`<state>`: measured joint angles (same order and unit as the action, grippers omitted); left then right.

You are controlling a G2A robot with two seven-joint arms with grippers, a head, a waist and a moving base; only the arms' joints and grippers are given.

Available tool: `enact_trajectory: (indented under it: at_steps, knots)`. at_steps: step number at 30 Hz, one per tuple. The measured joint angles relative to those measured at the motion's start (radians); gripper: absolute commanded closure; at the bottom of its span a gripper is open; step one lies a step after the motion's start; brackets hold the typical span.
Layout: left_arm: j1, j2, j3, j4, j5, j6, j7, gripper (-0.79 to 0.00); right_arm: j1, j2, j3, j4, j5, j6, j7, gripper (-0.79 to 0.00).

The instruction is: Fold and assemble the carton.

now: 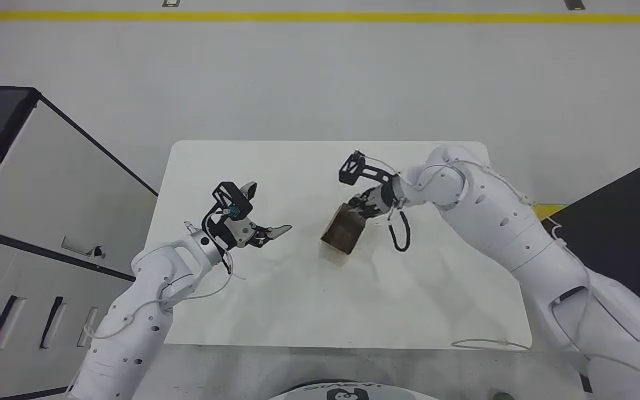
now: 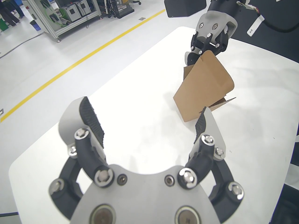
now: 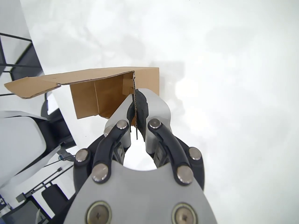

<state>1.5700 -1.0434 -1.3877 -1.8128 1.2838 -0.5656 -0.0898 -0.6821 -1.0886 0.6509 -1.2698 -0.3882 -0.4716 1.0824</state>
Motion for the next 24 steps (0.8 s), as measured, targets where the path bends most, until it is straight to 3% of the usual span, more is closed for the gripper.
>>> enact_trajectory:
  at_steps: [7, 17, 24]
  knots:
    - [0.0, 0.0, 0.0, 0.0, 0.0, 0.0, 0.0, -0.785, -0.036, 0.013, 0.056, 0.028, 0.103, 0.02, -0.008, 0.0]
    - [0.0, 0.0, 0.0, 0.0, 0.0, 0.0, 0.0, -0.785, -0.037, 0.013, 0.057, 0.03, 0.108, 0.02, -0.008, 0.0]
    - [0.0, 0.0, 0.0, 0.0, 0.0, 0.0, 0.0, -0.785, -0.098, 0.012, 0.081, 0.045, 0.202, 0.093, -0.073, 0.0]
